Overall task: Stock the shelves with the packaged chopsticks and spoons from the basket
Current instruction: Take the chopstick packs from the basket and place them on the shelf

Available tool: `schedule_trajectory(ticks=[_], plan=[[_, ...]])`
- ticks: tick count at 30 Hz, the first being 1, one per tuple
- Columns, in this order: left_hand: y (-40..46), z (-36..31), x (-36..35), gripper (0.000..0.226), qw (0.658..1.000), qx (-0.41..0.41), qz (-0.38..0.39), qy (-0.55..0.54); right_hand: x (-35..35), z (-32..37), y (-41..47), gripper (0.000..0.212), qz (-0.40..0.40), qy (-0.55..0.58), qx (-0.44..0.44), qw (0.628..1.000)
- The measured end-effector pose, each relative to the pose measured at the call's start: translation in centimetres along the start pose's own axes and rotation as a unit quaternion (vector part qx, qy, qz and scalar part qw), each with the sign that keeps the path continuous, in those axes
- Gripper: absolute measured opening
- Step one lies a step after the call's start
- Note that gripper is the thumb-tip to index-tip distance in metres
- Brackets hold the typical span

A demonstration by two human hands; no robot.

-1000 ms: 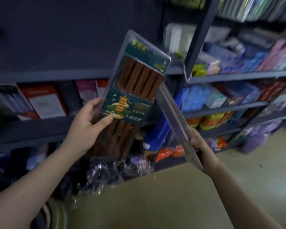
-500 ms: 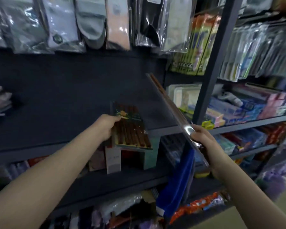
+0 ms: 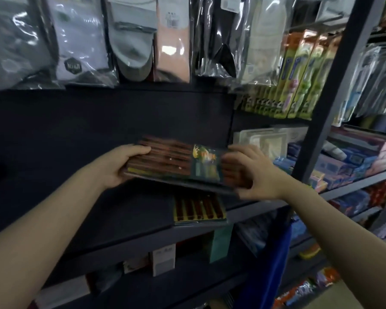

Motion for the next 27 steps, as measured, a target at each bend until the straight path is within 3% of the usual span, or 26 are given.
schedule_trajectory(ticks=[2,4,6,7,8,10,11,12,17,19,21,23,25,27], plan=[[-0.3,0.4,-0.2,0.028,0.998,-0.021,-0.016,-0.058,0.8,0.2,1.8,0.063,-0.092,-0.053,-0.02,0.994],[-1.0,1.8,-1.2,0.027,0.99,-0.019,-0.048,-0.131,1.1,0.4,2.2,0.051,-0.196,-0.072,-0.106,0.972],[-2.0,3.2,-2.8,0.027,0.977,-0.014,-0.083,-0.197,-0.1,0.8,1.0,0.046,-0.239,0.036,-0.243,0.939],[-2.5,3.9,-3.5,0.029,0.971,-0.015,-0.097,-0.22,-1.6,1.1,0.4,0.046,-0.208,0.152,-0.334,0.907],[-3.0,4.5,-4.1,0.031,0.965,-0.015,-0.109,-0.238,-3.6,1.4,-0.1,0.048,-0.155,0.298,-0.422,0.842],[-4.2,5.6,-5.0,0.031,0.961,-0.015,-0.12,-0.249,-6.9,2.7,-0.4,0.054,-0.065,0.533,-0.518,0.666],[-4.7,5.9,-5.5,0.031,0.965,-0.024,-0.114,-0.234,-7.7,3.1,-0.1,0.054,-0.052,0.588,-0.525,0.613],[-5.2,6.1,-6.0,0.031,0.973,-0.034,-0.096,-0.209,-8.2,3.0,0.3,0.053,-0.05,0.607,-0.528,0.592],[-5.9,4.9,-4.6,0.045,0.996,-0.078,-0.018,-0.035,-8.6,0.4,2.0,0.017,-0.043,0.612,-0.524,0.592],[-5.0,5.1,-2.7,0.073,0.992,-0.068,-0.047,0.098,-8.4,-1.2,1.9,0.012,-0.015,0.549,-0.523,0.651],[-4.3,5.9,-2.0,0.104,0.97,-0.053,-0.043,0.234,-8.8,-2.2,1.4,0.022,0.022,0.461,-0.507,0.728],[-4.1,6.7,-3.2,0.127,0.925,-0.059,0.029,0.373,-9.4,-2.4,1.2,0.034,0.045,0.412,-0.493,0.765],[-4.1,7.6,-4.8,0.128,0.869,-0.086,0.096,0.478,-9.7,-1.8,1.6,0.039,0.052,0.371,-0.456,0.807],[-3.7,8.3,-6.1,0.124,0.838,-0.123,0.113,0.52,-9.8,-1.6,2.4,0.051,0.042,0.326,-0.407,0.852]])
Point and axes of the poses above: each hand's wrist, its own y-axis towards the middle knuckle, its own x-axis out of the back of the hand, z = x × y, the point moved 6 cm from there along y, towards the middle knuckle, and after that the axes turned 12 degrees about -z, right-handed, at the moved point
